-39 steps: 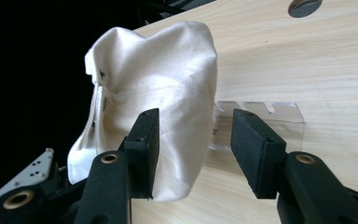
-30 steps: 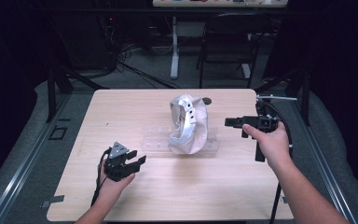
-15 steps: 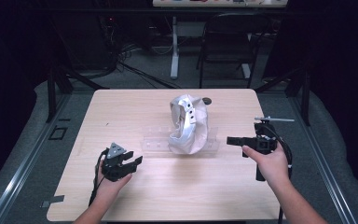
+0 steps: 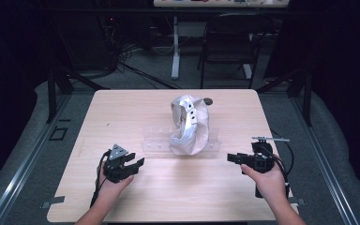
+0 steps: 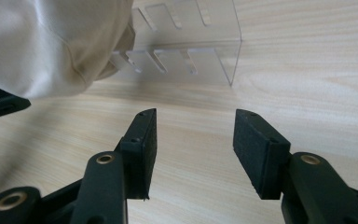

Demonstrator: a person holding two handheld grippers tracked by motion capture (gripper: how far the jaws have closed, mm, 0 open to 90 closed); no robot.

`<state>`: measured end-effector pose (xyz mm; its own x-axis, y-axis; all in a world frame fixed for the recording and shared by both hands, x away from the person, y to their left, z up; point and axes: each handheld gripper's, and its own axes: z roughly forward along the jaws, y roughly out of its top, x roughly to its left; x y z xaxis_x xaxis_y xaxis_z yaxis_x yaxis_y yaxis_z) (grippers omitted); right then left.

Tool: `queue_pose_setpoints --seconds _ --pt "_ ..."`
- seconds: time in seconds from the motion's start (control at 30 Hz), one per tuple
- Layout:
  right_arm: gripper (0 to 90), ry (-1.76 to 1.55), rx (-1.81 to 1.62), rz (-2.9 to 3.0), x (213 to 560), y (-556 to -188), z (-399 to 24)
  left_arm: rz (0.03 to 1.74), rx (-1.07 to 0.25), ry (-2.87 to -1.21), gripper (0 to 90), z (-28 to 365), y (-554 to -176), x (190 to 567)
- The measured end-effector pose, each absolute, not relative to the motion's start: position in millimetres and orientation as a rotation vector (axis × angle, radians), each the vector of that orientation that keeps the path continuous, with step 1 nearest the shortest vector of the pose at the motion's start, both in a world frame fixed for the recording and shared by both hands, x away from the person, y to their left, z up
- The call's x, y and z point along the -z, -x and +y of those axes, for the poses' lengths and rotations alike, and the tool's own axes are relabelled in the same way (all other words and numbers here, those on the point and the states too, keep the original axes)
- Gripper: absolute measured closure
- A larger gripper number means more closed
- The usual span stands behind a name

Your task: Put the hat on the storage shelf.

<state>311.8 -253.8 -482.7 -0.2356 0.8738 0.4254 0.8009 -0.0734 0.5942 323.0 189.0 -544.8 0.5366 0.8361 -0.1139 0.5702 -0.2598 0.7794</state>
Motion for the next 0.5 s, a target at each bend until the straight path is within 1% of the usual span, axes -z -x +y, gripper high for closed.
queue_pose_setpoints --seconds 0.37,0.5 --pt "48.5 -1.836 -1.165 2.024 512.5 -297.7 -252.2 1.123 -0.412 -1.956 49.6 186.0 -322.4 547.6" --pt "48.2 -1.761 -1.173 1.994 521.0 -290.3 -249.4 1.108 -0.421 -1.958 48.8 184.7 -322.2 548.6"
